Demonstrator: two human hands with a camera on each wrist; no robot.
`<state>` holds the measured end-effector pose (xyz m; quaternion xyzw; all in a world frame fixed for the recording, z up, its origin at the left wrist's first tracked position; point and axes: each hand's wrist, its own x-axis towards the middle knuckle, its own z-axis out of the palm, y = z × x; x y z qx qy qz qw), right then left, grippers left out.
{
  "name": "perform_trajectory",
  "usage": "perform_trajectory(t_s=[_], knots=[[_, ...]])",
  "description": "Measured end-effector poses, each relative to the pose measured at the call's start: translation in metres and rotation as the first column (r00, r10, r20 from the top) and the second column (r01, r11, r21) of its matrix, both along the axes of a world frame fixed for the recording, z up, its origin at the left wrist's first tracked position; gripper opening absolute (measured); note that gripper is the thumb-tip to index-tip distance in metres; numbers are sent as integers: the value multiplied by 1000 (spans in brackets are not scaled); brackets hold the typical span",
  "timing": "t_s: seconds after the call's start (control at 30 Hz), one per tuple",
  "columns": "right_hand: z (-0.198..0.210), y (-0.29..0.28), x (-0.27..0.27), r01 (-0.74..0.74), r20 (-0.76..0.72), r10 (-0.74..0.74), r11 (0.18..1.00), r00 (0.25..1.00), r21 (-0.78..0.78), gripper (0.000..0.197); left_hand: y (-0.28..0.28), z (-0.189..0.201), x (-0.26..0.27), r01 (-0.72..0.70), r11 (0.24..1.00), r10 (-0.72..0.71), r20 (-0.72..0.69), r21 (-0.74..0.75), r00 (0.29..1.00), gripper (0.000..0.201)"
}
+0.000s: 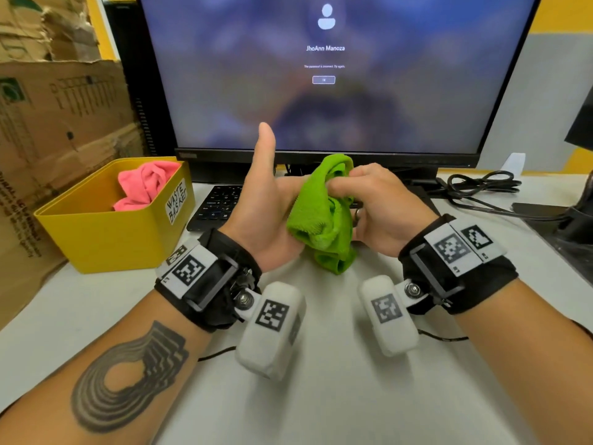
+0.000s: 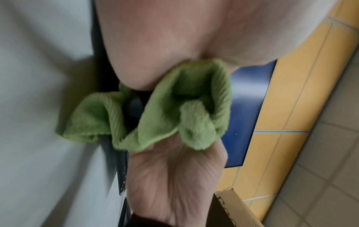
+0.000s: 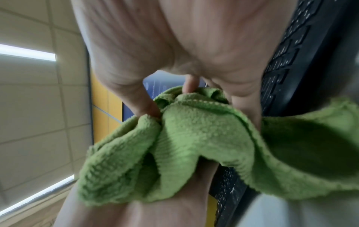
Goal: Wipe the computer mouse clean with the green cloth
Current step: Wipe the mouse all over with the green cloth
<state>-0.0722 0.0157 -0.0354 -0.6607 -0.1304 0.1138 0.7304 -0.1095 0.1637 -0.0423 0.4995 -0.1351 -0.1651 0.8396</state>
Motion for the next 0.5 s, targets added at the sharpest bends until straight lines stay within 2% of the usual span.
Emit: perform_trajectory(t_s=[0.07, 0.13, 0.2, 0.23, 0.27, 0.3, 0.33, 0.37, 0.4, 0.43, 0.5], knots=[[3, -5, 1, -10, -54, 13, 999, 998, 51, 49, 3, 0, 3, 29, 997, -32, 30, 77, 999, 115], [4, -8, 1, -83, -67, 96, 981, 993, 173, 26, 2, 1, 3, -37, 977, 17, 98, 210, 995, 102], [2, -13, 4, -95, -67, 119, 953, 991, 287, 28, -1, -1, 4, -216, 917, 147, 219, 336, 965, 74], [1, -16, 6, -104, -65, 135, 931, 989, 349, 27, -1, -4, 7, -336, 860, 229, 298, 384, 927, 58], [1, -19, 6, -112, -74, 154, 908, 985, 403, 24, 1, -7, 9, -439, 792, 292, 368, 424, 883, 53], [2, -21, 4, -131, -67, 177, 892, 982, 432, 20, 5, -12, 12, -515, 720, 336, 415, 465, 845, 64], [3, -23, 2, -152, -42, 187, 891, 981, 427, 17, 9, -15, 13, -551, 658, 361, 427, 514, 829, 83], [4, -25, -2, -175, -6, 195, 892, 981, 418, 31, 11, -16, 13, -540, 625, 348, 418, 564, 839, 102], [5, -25, -4, -193, 19, 204, 887, 979, 420, 51, 13, -17, 13, -494, 634, 308, 391, 596, 867, 115], [6, -25, -8, -210, 51, 208, 886, 977, 412, 63, 14, -17, 11, -433, 670, 256, 360, 603, 897, 120], [9, -27, -14, -213, 71, 204, 868, 976, 448, 56, 10, -18, 8, -357, 724, 185, 332, 590, 925, 106]])
